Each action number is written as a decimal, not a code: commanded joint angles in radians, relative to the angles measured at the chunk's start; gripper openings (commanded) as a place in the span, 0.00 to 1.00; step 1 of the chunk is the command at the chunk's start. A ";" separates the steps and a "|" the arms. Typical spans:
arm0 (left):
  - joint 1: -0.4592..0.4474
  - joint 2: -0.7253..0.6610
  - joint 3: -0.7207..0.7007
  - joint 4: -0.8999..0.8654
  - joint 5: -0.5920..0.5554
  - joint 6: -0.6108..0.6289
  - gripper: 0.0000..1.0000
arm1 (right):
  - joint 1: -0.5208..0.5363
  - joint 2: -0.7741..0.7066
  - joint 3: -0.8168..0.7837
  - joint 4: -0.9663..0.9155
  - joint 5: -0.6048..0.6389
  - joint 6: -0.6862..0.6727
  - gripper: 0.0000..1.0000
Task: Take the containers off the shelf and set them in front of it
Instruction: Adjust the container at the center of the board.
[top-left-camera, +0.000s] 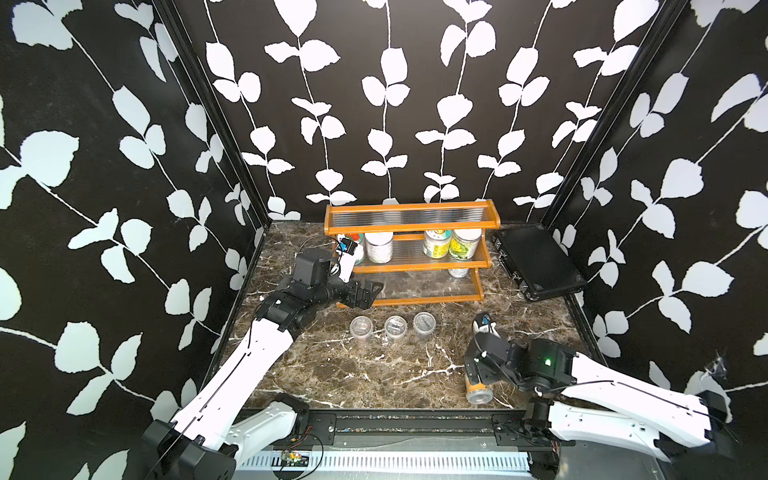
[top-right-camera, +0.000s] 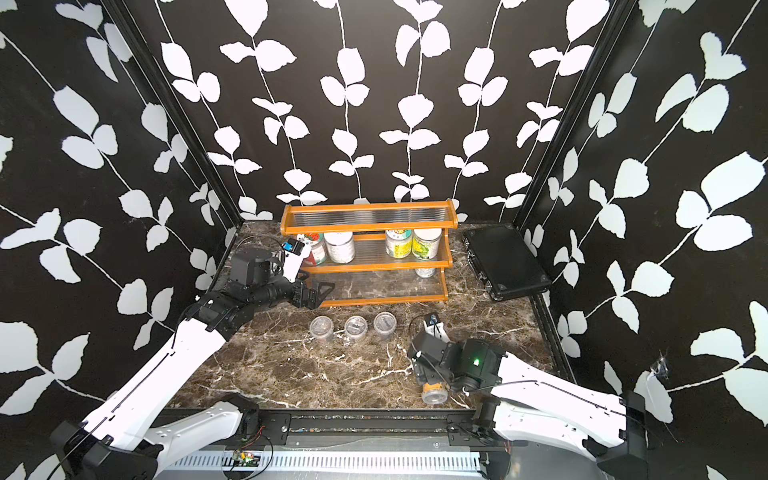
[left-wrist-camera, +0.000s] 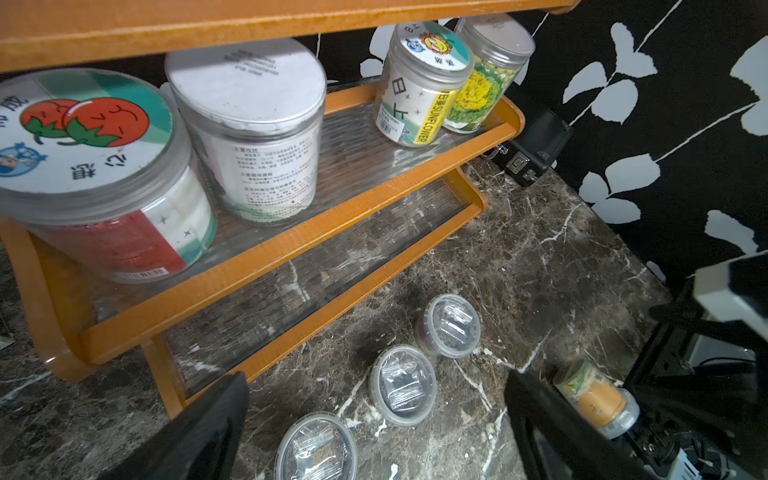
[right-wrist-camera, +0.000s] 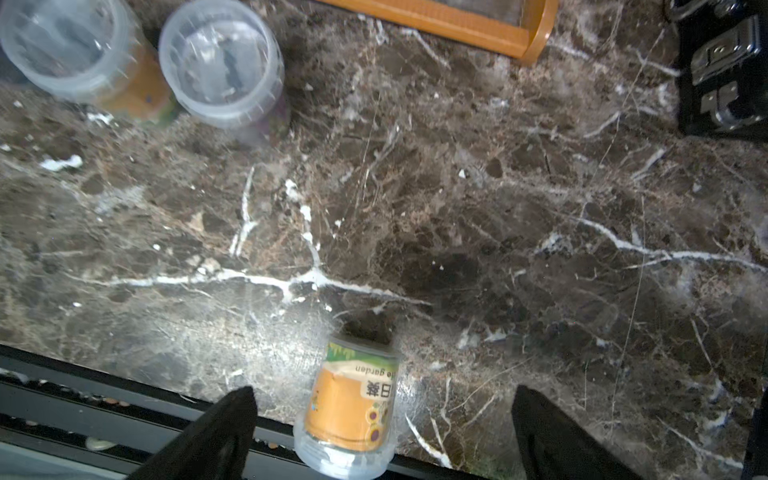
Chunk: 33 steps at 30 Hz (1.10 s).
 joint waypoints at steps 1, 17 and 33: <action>0.004 -0.022 -0.003 0.025 0.032 -0.038 0.99 | 0.082 -0.006 -0.075 0.003 0.035 0.147 1.00; -0.002 -0.068 0.000 -0.060 0.023 -0.030 0.99 | 0.280 0.037 -0.316 0.160 -0.019 0.425 0.97; -0.018 -0.036 0.013 -0.032 0.037 -0.001 0.99 | 0.261 0.003 -0.298 0.086 0.033 0.407 0.59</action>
